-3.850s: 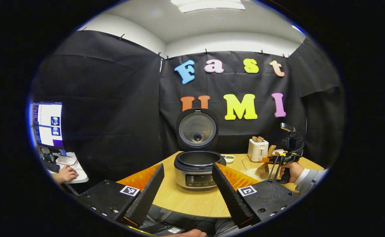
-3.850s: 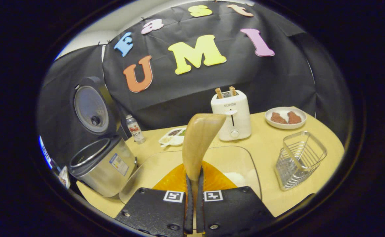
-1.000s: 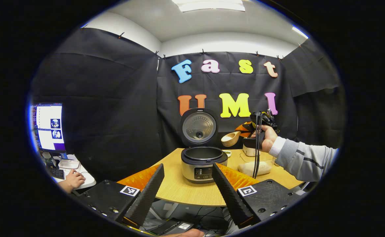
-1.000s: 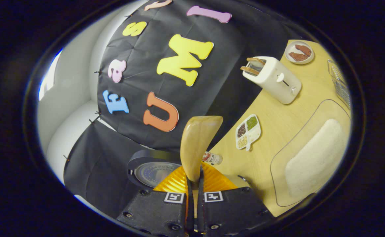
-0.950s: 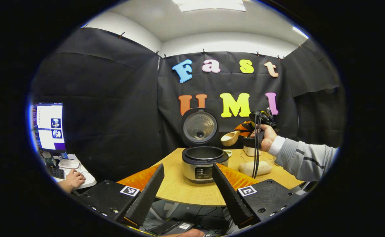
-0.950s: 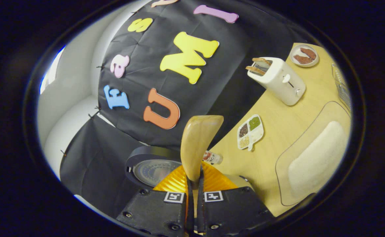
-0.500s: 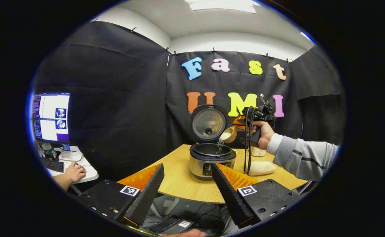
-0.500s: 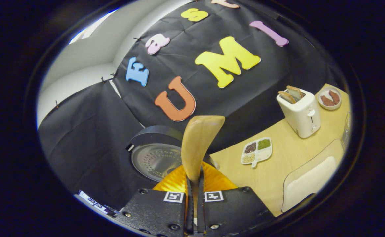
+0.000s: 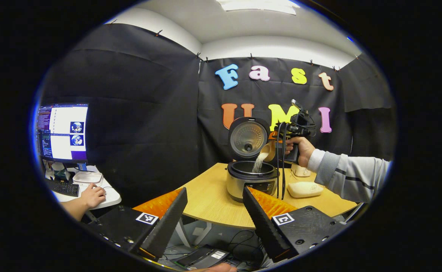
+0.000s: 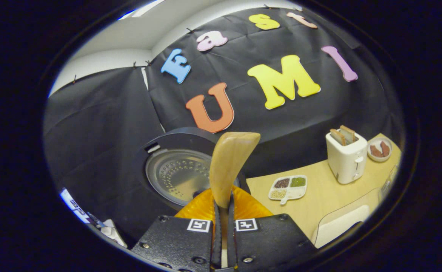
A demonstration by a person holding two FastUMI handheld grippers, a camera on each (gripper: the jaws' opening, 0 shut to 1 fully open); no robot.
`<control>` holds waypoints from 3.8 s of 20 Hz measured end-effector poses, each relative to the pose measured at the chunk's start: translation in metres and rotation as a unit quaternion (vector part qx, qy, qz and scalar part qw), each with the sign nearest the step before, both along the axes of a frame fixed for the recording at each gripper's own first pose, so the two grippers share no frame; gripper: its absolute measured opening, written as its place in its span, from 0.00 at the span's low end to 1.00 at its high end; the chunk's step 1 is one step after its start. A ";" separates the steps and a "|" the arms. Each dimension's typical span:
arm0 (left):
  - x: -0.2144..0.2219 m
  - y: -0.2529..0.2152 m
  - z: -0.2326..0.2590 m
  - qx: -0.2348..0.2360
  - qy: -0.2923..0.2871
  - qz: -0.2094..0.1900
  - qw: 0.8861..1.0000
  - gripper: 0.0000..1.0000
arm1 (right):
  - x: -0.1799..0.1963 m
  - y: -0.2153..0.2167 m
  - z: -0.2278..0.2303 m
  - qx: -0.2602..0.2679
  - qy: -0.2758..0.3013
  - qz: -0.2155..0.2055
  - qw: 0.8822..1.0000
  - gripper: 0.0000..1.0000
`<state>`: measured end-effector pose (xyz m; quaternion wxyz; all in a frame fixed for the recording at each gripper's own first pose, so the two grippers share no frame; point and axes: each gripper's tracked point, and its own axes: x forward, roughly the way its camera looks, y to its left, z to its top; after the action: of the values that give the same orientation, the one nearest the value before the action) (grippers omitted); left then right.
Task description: Close the left gripper, press the button to open the rice cooker; take a wooden spoon from the chopstick holder with the right hand, scoop a spoonful of rice and pour it into the rice cooker, then put the wooden spoon back into the chopstick holder.
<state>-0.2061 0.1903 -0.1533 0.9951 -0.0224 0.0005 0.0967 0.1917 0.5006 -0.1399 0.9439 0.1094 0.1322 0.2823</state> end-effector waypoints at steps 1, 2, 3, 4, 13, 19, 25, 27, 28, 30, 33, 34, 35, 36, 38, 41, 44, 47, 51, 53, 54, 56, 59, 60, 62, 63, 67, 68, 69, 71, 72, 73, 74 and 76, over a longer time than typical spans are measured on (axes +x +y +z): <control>0.000 0.000 -0.002 0.000 0.004 -0.001 1.000 0.95 | -0.003 0.003 -0.001 -0.023 -0.015 0.004 1.000 0.11; -0.002 0.000 -0.002 0.001 0.006 -0.001 1.000 0.94 | -0.005 0.007 0.001 -0.050 -0.039 0.009 0.998 0.11; -0.003 0.000 -0.002 0.003 0.005 -0.001 1.000 0.94 | -0.009 0.010 0.006 -0.069 -0.062 0.013 0.996 0.11; -0.004 -0.001 -0.002 0.006 0.004 -0.002 1.000 0.94 | -0.012 0.011 0.011 -0.088 -0.087 0.012 0.992 0.11; -0.002 -0.017 0.000 0.020 0.007 -0.014 1.000 0.94 | -0.055 0.025 0.034 -0.204 -0.233 0.062 0.949 0.13; 0.000 -0.030 0.013 0.025 0.001 -0.015 1.000 0.94 | -0.061 0.003 0.049 -0.197 -0.239 0.040 0.950 0.13; 0.009 -0.047 0.024 0.021 -0.008 -0.023 0.999 0.94 | -0.039 -0.057 0.065 -0.182 -0.221 0.006 0.958 0.14; 0.014 -0.056 0.025 0.019 -0.009 -0.027 0.999 0.94 | -0.029 -0.079 0.068 -0.176 -0.214 -0.006 0.961 0.14; 0.016 -0.060 0.025 0.018 -0.009 -0.029 0.999 0.94 | -0.025 -0.092 0.068 -0.174 -0.210 -0.015 0.962 0.14; 0.020 -0.069 0.027 0.019 -0.011 -0.035 0.999 0.94 | -0.015 -0.117 0.066 -0.175 -0.198 -0.030 0.964 0.14; 0.027 -0.081 0.028 0.024 -0.014 -0.043 0.999 0.94 | 0.001 -0.156 0.060 -0.173 -0.183 -0.049 0.967 0.14; 0.028 -0.085 0.027 0.023 -0.014 -0.044 0.999 0.94 | 0.007 -0.171 0.059 -0.172 -0.178 -0.058 0.967 0.14; 0.031 -0.087 0.026 0.021 -0.014 -0.045 0.999 0.94 | 0.013 -0.186 0.056 -0.172 -0.170 -0.068 0.968 0.14; 0.034 -0.089 0.025 0.018 -0.014 -0.047 0.999 0.94 | 0.019 -0.201 0.054 -0.169 -0.159 -0.077 0.970 0.14; 0.041 -0.098 0.023 0.013 -0.015 -0.053 0.998 0.95 | 0.026 -0.230 0.050 -0.159 -0.138 -0.088 0.974 0.15; 0.050 -0.107 0.020 0.015 -0.014 -0.062 0.998 0.94 | 0.043 -0.284 0.046 -0.155 -0.125 -0.125 0.972 0.14; 0.056 -0.113 0.015 0.020 -0.007 -0.066 0.998 0.95 | 0.060 -0.333 0.036 -0.155 -0.112 -0.158 0.969 0.14; 0.059 -0.117 0.013 0.013 -0.010 -0.069 0.998 0.94 | 0.076 -0.378 0.021 -0.172 -0.108 -0.184 0.962 0.14; 0.065 -0.122 0.010 -0.005 -0.005 -0.077 0.997 0.94 | 0.084 -0.417 0.002 -0.159 -0.090 -0.187 0.965 0.14; 0.070 -0.122 0.010 -0.004 -0.004 -0.076 0.997 0.95 | 0.089 -0.432 -0.011 -0.158 -0.082 -0.190 0.966 0.14; 0.073 -0.125 0.010 -0.001 -0.004 -0.076 0.997 0.94 | 0.091 -0.438 -0.015 -0.159 -0.080 -0.193 0.965 0.15; 0.085 -0.131 0.011 0.009 -0.010 -0.086 0.996 0.94 | 0.093 -0.444 -0.024 -0.158 -0.075 -0.194 0.965 0.14; 0.111 -0.132 0.002 0.029 -0.005 -0.091 0.995 0.94 | 0.096 -0.455 -0.041 -0.164 -0.076 -0.197 0.964 0.17; 0.121 -0.127 -0.001 0.033 -0.003 -0.084 0.996 0.94 | 0.097 -0.460 -0.047 -0.164 -0.075 -0.205 0.962 0.17; 0.145 -0.128 0.002 0.024 -0.002 -0.091 0.996 0.94 | 0.097 -0.458 -0.058 -0.156 -0.068 -0.199 0.965 0.17; 0.158 -0.128 0.005 0.015 -0.004 -0.100 0.995 0.94 | 0.098 -0.459 -0.064 -0.152 -0.059 -0.195 0.967 0.17; 0.206 -0.107 0.015 -0.024 0.002 -0.103 0.994 0.94 | 0.090 -0.475 -0.045 -0.153 -0.087 -0.211 0.962 0.60; 0.215 -0.102 0.018 -0.036 0.007 -0.102 0.994 0.94 | 0.089 -0.482 -0.031 -0.152 -0.107 -0.227 0.956 0.58; 0.224 -0.096 0.024 -0.045 0.007 -0.098 0.994 0.94 | 0.084 -0.488 -0.018 -0.149 -0.128 -0.240 0.951 0.66; 0.239 -0.084 0.041 -0.046 -0.002 -0.090 0.995 0.95 | 0.068 -0.490 -0.001 -0.138 -0.156 -0.250 0.946 0.86; 0.247 -0.077 0.048 -0.044 -0.006 -0.083 0.996 0.95 | 0.061 -0.489 0.003 -0.135 -0.159 -0.253 0.945 0.89; 0.253 -0.072 0.055 -0.041 -0.008 -0.076 0.996 0.95 | 0.052 -0.489 0.004 -0.130 -0.153 -0.251 0.947 1.00; 0.260 -0.068 0.066 -0.039 -0.004 -0.073 0.997 0.95 | 0.040 -0.487 0.002 -0.126 -0.137 -0.249 0.951 1.00; 0.271 -0.064 0.088 -0.052 -0.007 -0.072 0.996 0.95 | 0.013 -0.484 0.006 -0.116 -0.124 -0.244 0.955 1.00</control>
<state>0.0653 0.1266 -0.0652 0.9969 -0.0747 0.0003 0.0249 0.2046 0.0170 -0.1338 0.9992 -0.0081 0.0152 0.0374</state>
